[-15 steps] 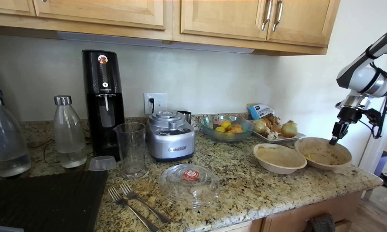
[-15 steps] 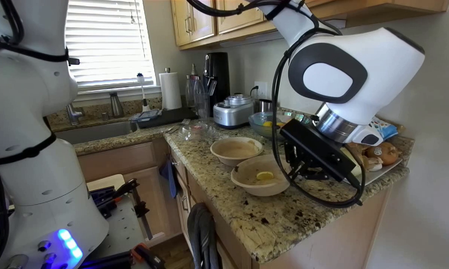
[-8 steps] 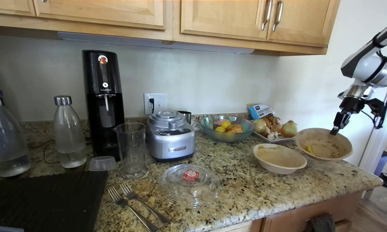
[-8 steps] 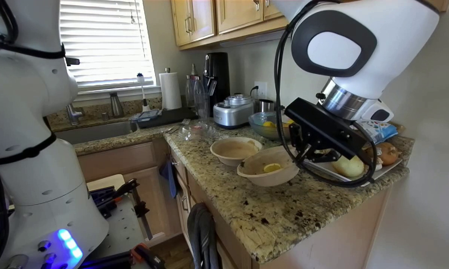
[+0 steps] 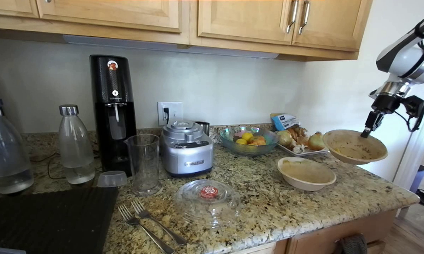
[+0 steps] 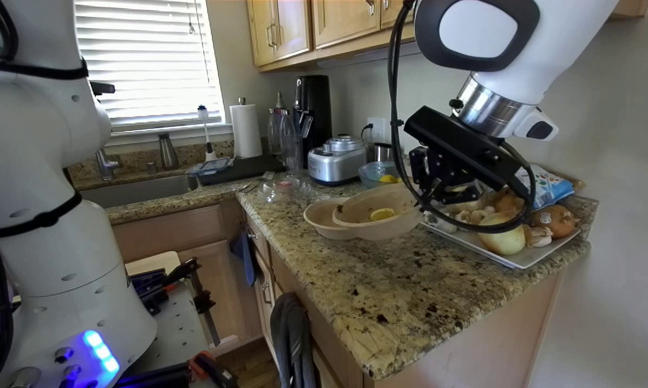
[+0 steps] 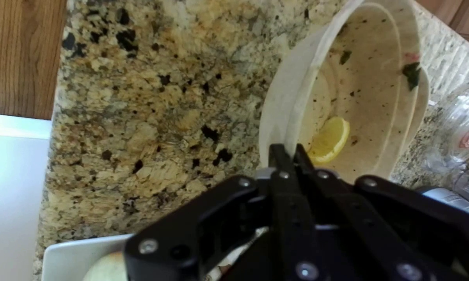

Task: Put the right bowl in the left one

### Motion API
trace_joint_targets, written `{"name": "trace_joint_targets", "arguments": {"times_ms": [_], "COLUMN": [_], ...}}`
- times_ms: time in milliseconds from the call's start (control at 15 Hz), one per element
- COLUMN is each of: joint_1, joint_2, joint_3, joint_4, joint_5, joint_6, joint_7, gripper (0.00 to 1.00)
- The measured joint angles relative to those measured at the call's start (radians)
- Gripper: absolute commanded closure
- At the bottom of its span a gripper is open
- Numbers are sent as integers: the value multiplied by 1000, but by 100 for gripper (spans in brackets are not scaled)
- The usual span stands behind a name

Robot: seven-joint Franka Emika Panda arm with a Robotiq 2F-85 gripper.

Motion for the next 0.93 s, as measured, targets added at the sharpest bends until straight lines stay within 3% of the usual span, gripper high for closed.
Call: {"name": "trace_joint_targets", "arguments": {"times_ms": [600, 933], "joint_1": [106, 163], "joint_2": [-79, -84], "joint_3": [2, 10], "joint_4": [-43, -119], "joint_5": [15, 124], "joint_6": [-48, 131], "joint_7": [66, 173], "gripper": [96, 95]}}
